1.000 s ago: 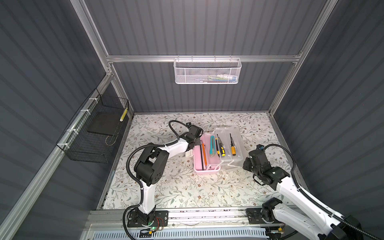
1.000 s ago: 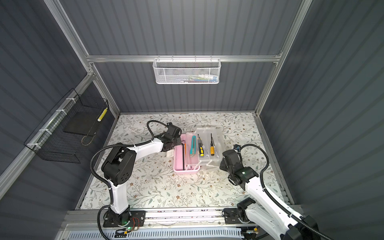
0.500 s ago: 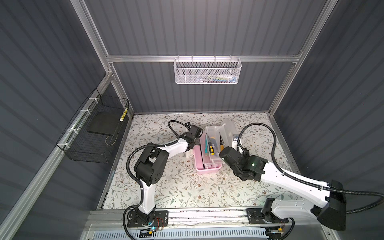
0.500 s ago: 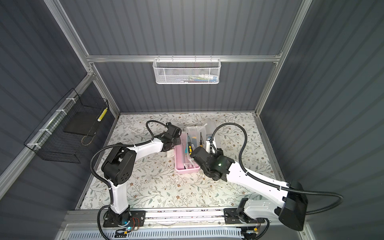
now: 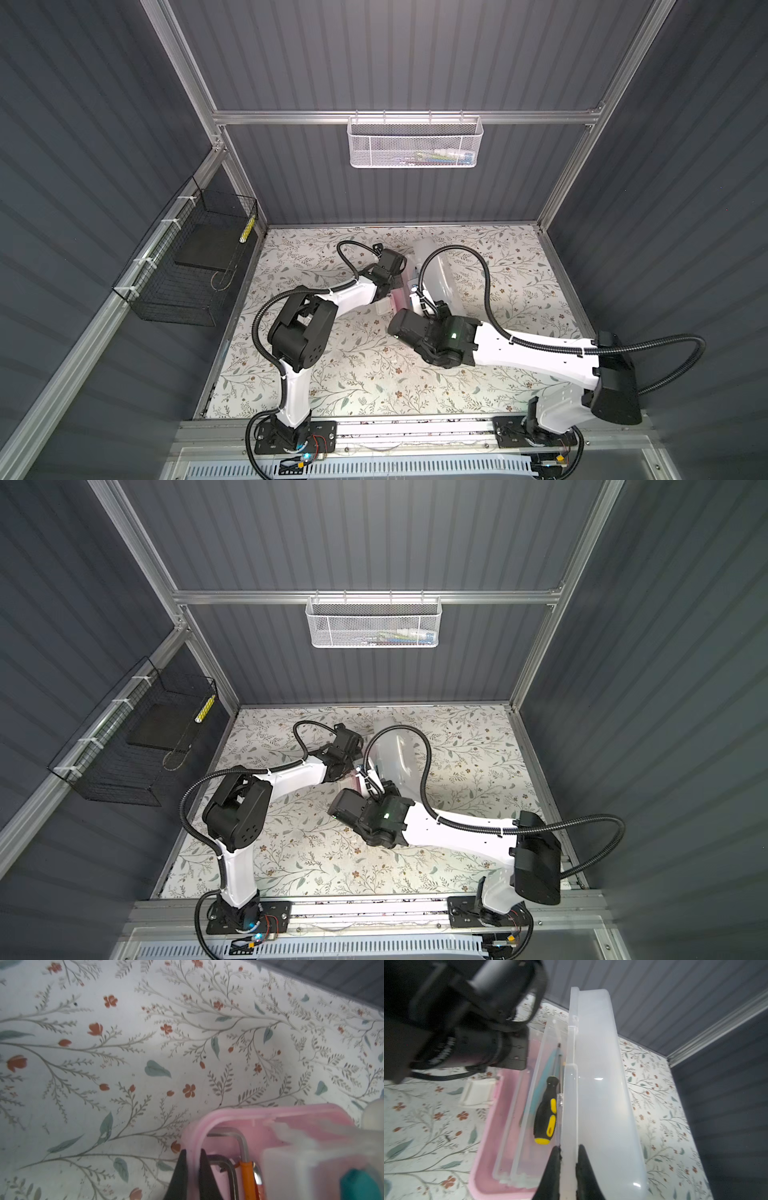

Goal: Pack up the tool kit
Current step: 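Swing the clear lid down over the box with the right gripper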

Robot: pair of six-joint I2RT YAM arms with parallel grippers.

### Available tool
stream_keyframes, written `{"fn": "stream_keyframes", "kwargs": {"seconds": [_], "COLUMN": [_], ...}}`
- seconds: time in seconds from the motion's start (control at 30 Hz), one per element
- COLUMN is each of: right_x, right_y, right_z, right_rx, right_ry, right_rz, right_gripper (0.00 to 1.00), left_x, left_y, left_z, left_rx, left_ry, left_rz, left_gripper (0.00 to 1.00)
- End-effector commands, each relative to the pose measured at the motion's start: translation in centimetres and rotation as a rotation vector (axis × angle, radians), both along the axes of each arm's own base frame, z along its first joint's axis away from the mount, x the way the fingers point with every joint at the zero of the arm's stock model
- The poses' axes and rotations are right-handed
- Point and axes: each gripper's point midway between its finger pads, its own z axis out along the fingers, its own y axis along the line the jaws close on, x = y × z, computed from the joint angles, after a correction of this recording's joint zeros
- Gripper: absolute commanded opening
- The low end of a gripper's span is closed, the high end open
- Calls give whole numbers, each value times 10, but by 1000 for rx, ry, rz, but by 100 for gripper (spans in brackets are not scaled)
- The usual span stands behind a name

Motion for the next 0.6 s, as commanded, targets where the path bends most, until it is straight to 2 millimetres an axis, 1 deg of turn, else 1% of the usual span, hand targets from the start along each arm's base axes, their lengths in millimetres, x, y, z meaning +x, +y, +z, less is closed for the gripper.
{"fn": "stream_keyframes", "kwargs": {"seconds": [0.0, 0.07, 0.13, 0.23, 0.3, 0.47, 0.57], "right_x": [-10, -12, -17, -22, -25, -36, -39], "right_y": [45, 53, 61, 67, 66, 66, 63], "right_z": [-12, -11, -8, -1, 5, 27, 41], "right_rx": [153, 158, 172, 202, 219, 303, 331], "right_ry": [97, 107, 116, 123, 129, 139, 131], "right_rz": [87, 110, 138, 173, 187, 273, 305], "right_gripper": [1, 10, 21, 28, 31, 37, 39], "left_x": [-25, -25, -23, -22, -21, -16, -13], "left_y": [-26, -24, -22, -20, -17, -11, -8], "left_z": [2, 0, 0, 0, 2, 5, 3], "left_rx": [-19, -15, -12, -3, 3, -2, -7], "left_ry": [40, 41, 41, 40, 34, 32, 45], "left_rz": [-92, -79, -68, -54, -46, -40, -44], "left_gripper": [0, 0, 0, 0, 0, 0, 0]}}
